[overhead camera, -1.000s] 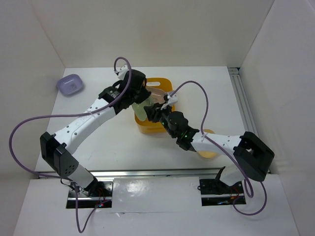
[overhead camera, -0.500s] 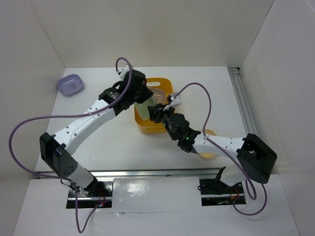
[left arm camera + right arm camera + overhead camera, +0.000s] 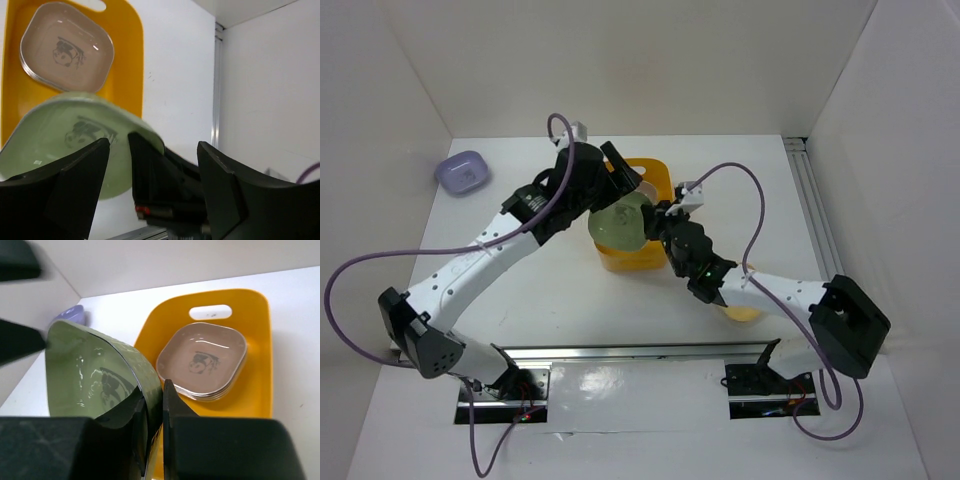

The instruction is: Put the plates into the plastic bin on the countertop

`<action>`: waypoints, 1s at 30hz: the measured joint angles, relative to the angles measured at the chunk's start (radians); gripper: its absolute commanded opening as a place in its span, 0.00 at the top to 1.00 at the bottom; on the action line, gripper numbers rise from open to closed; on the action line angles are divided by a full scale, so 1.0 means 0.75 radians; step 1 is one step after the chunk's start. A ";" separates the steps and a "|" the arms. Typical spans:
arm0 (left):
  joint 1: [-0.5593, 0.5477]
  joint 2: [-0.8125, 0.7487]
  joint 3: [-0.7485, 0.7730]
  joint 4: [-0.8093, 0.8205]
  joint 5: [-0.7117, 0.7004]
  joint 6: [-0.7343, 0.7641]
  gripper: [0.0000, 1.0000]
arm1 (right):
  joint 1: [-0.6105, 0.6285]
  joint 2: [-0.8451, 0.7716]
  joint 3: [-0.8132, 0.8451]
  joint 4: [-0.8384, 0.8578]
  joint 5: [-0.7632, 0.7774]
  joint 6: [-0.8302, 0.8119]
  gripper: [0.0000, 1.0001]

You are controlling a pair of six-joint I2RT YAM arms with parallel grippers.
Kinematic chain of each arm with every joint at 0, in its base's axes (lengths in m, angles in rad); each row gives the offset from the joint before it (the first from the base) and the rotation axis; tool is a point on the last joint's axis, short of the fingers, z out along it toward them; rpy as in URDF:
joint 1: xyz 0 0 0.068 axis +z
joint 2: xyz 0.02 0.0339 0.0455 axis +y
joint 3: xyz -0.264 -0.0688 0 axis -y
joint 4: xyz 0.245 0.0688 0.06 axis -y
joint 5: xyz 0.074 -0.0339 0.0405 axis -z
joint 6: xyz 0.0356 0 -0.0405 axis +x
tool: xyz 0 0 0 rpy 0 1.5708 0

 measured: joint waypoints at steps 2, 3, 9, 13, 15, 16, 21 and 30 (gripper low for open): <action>0.000 -0.041 -0.004 0.006 -0.008 0.011 0.15 | -0.043 0.009 0.016 -0.019 -0.020 0.009 1.00; 0.000 -0.070 -0.008 0.009 -0.015 0.019 0.13 | -0.064 0.017 0.031 -0.022 -0.029 0.011 1.00; 0.000 -0.246 -0.045 -0.002 -0.084 0.063 0.10 | -0.204 0.137 0.175 -0.044 -0.085 0.047 1.00; 0.000 -0.403 -0.123 -0.017 -0.134 0.103 0.00 | -0.286 0.281 0.344 -0.098 -0.136 0.065 1.00; 0.000 -0.497 -0.189 -0.037 -0.160 0.118 0.00 | -0.331 0.381 0.464 -0.138 -0.170 0.072 1.00; 0.000 -0.538 -0.220 -0.049 -0.170 0.134 0.00 | -0.359 0.453 0.549 -0.162 -0.192 0.075 1.00; 0.000 -0.695 -0.301 -0.161 -0.235 0.179 0.00 | -0.443 0.683 0.780 -0.271 -0.255 0.081 1.00; 0.005 -0.785 -0.318 -0.279 -0.326 0.249 0.00 | -0.513 0.826 0.814 -0.421 -0.354 0.111 0.50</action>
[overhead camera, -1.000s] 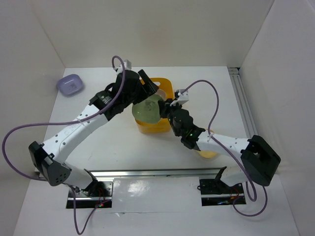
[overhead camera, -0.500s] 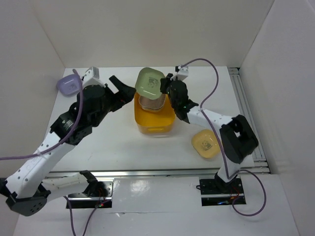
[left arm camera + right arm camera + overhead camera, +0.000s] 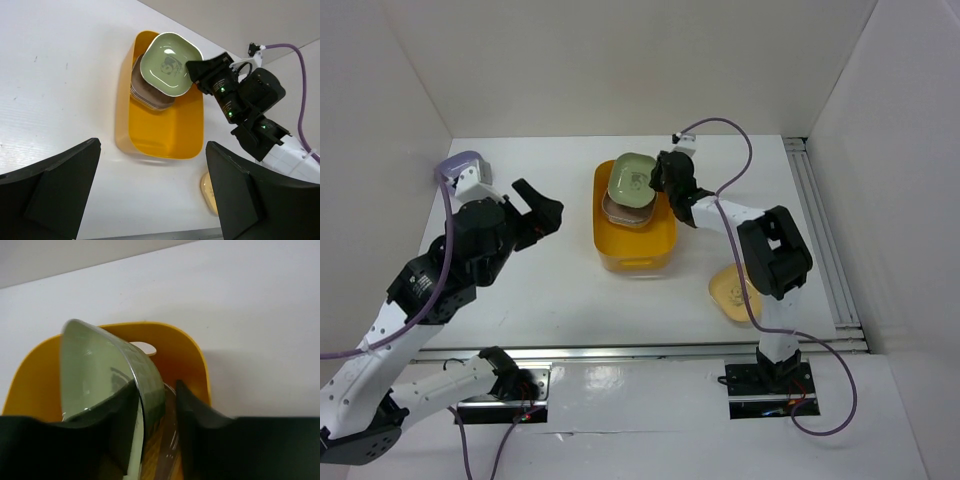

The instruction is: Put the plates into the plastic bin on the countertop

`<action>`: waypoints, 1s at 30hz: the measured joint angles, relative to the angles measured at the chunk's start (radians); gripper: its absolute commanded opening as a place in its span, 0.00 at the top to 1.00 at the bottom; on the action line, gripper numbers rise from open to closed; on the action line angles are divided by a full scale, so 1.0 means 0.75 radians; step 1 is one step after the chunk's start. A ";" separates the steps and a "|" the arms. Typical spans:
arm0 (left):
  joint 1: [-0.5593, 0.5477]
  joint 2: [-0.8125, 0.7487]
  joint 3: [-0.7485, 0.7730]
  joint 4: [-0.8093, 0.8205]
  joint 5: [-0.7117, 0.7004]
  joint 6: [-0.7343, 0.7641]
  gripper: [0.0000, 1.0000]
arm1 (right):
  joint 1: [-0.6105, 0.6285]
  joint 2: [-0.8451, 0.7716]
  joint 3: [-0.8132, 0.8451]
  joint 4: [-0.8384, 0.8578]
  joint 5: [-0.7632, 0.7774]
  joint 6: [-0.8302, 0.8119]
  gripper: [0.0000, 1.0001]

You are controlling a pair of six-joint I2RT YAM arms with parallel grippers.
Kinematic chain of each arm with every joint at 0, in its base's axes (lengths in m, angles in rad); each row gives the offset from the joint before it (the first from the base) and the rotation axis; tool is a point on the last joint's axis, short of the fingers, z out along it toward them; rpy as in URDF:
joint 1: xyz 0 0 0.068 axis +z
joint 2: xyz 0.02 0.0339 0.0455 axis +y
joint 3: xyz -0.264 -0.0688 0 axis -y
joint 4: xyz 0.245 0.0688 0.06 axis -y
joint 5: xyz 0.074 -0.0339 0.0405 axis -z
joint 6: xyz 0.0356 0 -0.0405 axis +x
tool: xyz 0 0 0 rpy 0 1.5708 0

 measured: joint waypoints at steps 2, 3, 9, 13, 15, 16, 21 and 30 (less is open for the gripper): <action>0.000 0.003 -0.001 -0.016 -0.008 0.003 0.00 | 0.007 0.000 0.001 -0.001 -0.022 0.014 0.34; 0.000 0.005 -0.001 -0.020 -0.009 0.004 0.00 | 0.011 0.000 0.004 0.002 -0.033 0.012 0.28; 0.006 0.043 -0.021 -0.019 -0.013 0.004 0.00 | 0.073 -0.017 0.047 -0.003 -0.078 -0.016 0.00; 0.084 0.084 -0.079 0.013 -0.008 0.004 0.00 | 0.112 -0.130 0.045 -0.038 -0.077 -0.039 0.00; 0.207 0.129 -0.106 0.056 0.042 0.014 0.00 | 0.127 -0.251 0.026 -0.065 -0.049 -0.048 0.00; 0.285 0.163 -0.115 0.082 0.082 0.023 0.00 | 0.129 -0.326 0.008 -0.081 -0.031 -0.053 0.00; 0.720 0.405 -0.109 0.198 0.283 0.026 0.00 | 0.113 -0.749 -0.146 -0.138 -0.010 -0.112 0.00; 1.037 1.321 0.750 0.247 0.428 0.243 0.00 | 0.058 -1.180 -0.492 -0.281 -0.255 -0.138 0.00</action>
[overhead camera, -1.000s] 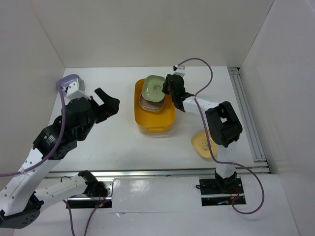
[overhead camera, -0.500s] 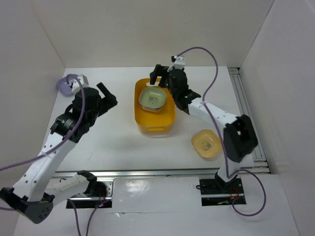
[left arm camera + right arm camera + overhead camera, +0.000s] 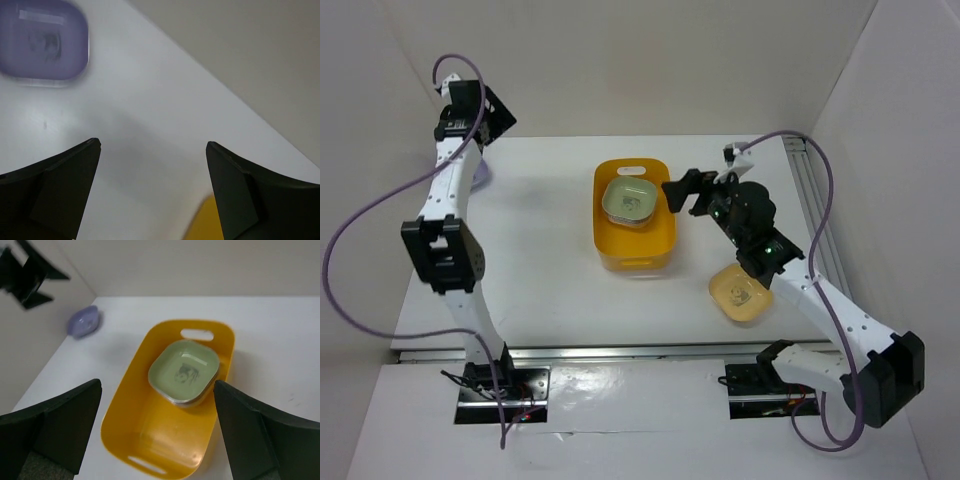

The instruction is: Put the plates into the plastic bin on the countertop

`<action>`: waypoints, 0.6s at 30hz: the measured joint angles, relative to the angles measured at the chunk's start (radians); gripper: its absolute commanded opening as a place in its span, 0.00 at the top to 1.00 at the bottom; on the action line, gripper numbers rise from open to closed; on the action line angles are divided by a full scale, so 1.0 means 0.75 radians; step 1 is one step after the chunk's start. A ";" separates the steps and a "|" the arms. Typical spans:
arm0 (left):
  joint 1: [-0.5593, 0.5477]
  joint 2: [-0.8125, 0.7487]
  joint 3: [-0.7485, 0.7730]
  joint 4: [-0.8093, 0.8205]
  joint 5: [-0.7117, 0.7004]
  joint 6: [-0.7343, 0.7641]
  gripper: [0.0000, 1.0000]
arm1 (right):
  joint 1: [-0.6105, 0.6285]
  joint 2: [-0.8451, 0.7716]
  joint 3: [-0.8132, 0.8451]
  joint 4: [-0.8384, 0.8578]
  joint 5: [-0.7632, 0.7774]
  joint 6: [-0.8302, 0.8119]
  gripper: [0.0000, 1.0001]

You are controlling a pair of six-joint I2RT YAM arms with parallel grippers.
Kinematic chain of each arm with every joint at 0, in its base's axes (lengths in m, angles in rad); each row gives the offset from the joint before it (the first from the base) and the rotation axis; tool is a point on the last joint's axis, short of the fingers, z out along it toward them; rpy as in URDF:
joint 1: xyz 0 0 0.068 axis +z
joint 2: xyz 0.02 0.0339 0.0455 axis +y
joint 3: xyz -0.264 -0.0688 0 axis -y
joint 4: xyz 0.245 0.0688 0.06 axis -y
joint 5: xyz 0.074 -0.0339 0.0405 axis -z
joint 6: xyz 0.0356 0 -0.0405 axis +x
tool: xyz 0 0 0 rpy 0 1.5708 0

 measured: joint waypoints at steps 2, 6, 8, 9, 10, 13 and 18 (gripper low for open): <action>0.030 0.241 0.289 0.028 0.008 0.115 0.00 | 0.007 -0.033 -0.108 0.013 -0.056 0.064 0.00; 0.095 0.511 0.499 0.075 0.037 0.274 0.00 | 0.079 -0.064 -0.346 0.051 -0.116 0.183 0.00; 0.141 0.541 0.430 0.090 0.062 0.285 0.00 | 0.146 -0.063 -0.411 0.047 -0.105 0.211 0.00; 0.164 0.551 0.400 0.094 0.067 0.287 0.00 | 0.172 -0.063 -0.426 0.046 -0.095 0.213 0.00; 0.181 0.563 0.374 0.104 0.070 0.296 0.00 | 0.203 -0.063 -0.431 0.051 -0.085 0.214 0.00; 0.234 0.617 0.345 0.146 0.073 0.326 0.00 | 0.230 -0.063 -0.431 0.080 -0.062 0.212 0.00; 0.244 0.715 0.358 0.217 0.118 0.351 0.00 | 0.249 -0.028 -0.431 0.136 -0.008 0.210 0.00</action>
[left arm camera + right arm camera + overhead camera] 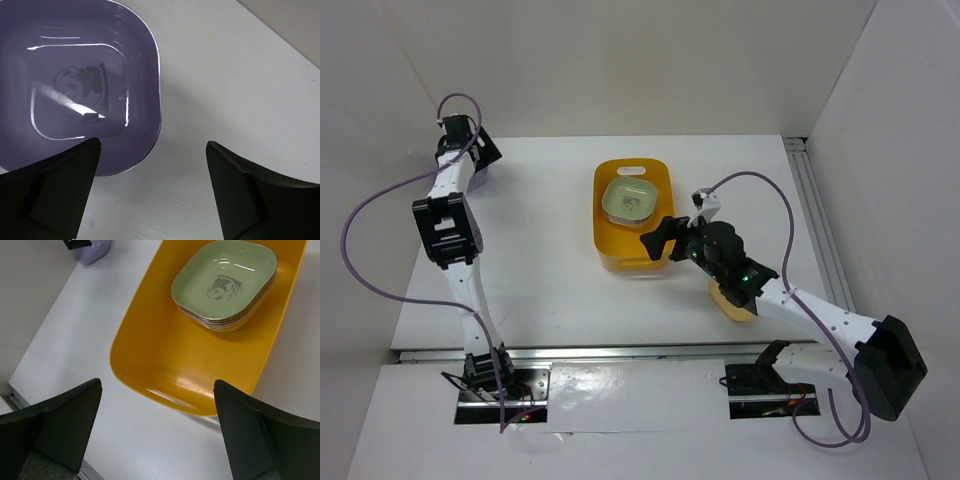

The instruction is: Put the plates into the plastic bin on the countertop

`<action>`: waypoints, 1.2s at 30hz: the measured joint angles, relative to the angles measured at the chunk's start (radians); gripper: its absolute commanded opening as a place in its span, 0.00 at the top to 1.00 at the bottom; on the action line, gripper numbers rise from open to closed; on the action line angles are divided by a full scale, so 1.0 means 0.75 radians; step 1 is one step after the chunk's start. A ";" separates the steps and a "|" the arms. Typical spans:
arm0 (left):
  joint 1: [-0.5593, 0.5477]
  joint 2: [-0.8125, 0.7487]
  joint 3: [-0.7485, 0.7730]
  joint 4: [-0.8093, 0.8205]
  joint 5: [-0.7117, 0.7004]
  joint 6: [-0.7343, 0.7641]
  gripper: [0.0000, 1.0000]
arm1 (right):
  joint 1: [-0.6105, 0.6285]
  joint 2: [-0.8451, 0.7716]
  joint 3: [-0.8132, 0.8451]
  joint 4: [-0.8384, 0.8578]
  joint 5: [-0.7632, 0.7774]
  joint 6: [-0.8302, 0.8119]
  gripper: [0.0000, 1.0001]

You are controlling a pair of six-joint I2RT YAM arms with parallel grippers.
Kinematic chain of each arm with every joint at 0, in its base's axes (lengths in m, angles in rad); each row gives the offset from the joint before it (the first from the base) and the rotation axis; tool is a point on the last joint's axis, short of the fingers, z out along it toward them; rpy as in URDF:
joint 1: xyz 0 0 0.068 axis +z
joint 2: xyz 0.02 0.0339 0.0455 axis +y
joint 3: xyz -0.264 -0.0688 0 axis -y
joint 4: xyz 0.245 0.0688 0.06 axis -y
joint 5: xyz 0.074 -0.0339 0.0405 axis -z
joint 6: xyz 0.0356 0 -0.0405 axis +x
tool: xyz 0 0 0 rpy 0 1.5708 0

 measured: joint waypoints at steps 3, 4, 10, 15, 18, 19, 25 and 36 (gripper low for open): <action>-0.012 0.063 0.021 0.019 0.034 0.010 0.00 | 0.011 0.037 0.000 0.006 0.027 -0.006 0.00; -0.013 0.081 0.024 0.024 0.045 0.019 0.00 | 0.014 0.049 0.000 0.006 0.034 -0.009 0.00; -0.019 0.129 0.021 0.031 0.076 0.022 0.29 | 0.038 0.079 0.001 0.005 0.065 -0.010 0.00; -0.015 0.131 -0.031 0.082 0.057 0.004 0.67 | 0.061 0.064 0.001 -0.004 0.093 -0.010 0.00; -0.013 0.099 -0.046 0.133 0.032 -0.006 1.00 | 0.066 0.023 0.001 -0.017 0.110 -0.010 0.00; -0.014 0.080 -0.047 0.129 0.025 0.002 1.00 | 0.066 -0.001 0.001 -0.024 0.117 -0.010 0.00; -0.015 -0.043 -0.051 -0.013 0.063 -0.087 1.00 | 0.073 -0.163 0.081 -0.205 0.240 -0.019 0.00; -0.540 -0.651 -0.194 -0.324 -0.099 -0.189 1.00 | 0.081 -0.574 0.259 -0.629 0.563 -0.030 0.00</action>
